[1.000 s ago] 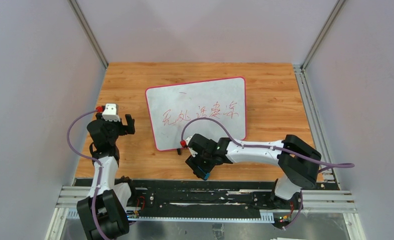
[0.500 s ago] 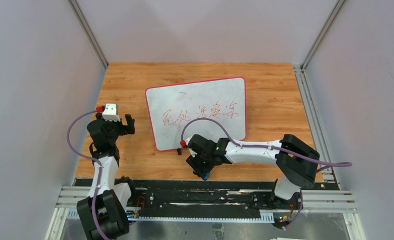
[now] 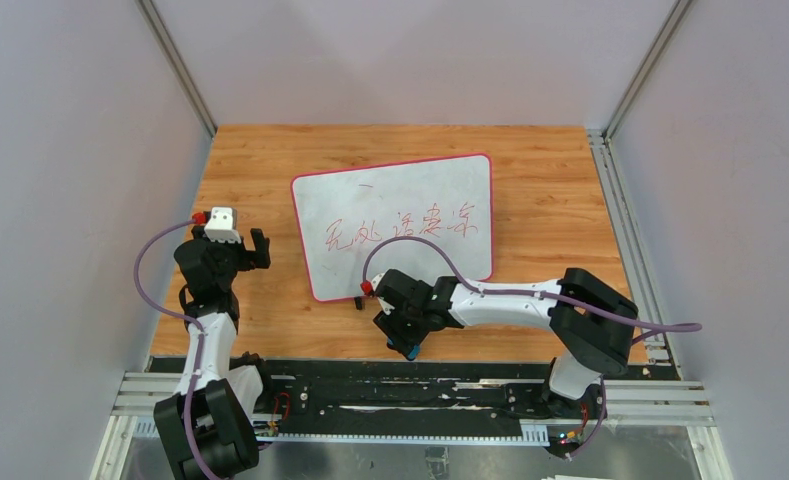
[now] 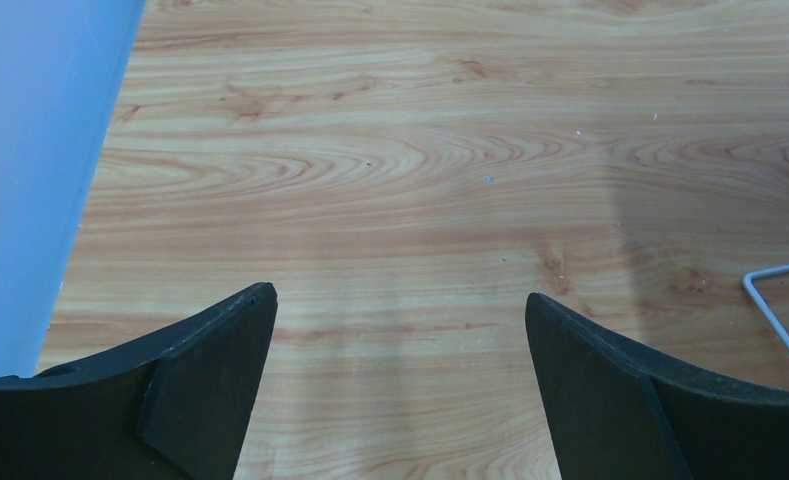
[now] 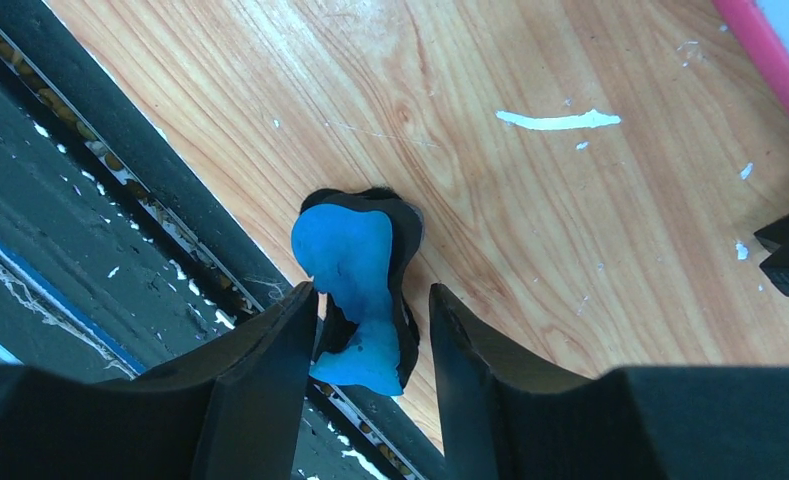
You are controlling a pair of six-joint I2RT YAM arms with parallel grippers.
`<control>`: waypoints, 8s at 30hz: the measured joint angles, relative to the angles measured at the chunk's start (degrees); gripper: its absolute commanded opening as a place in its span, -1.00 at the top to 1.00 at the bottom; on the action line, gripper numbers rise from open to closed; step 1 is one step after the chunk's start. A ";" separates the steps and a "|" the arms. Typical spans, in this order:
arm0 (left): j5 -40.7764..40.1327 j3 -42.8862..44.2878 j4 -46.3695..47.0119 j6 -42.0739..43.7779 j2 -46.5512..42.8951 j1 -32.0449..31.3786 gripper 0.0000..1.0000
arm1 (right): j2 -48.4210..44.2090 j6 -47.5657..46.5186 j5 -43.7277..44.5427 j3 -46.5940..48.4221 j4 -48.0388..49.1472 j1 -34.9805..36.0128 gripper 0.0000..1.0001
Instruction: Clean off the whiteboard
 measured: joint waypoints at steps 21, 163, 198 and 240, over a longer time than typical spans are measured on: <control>-0.02 0.00 0.00 0.00 0.00 0.00 -0.98 | 0.70 0.59 0.20 0.00 0.46 0.00 0.45; 63.01 57.92 -69.31 37.09 47.74 -9.33 1.00 | -31.26 -6.71 52.61 -8.04 10.62 -5.86 0.99; 62.99 58.60 -70.93 37.24 47.91 -9.40 1.00 | -29.53 -3.32 10.62 -15.87 30.40 -38.29 0.99; 62.58 59.67 -75.65 41.13 48.52 -9.49 0.99 | -22.08 -10.36 23.98 -7.41 30.91 -32.44 0.99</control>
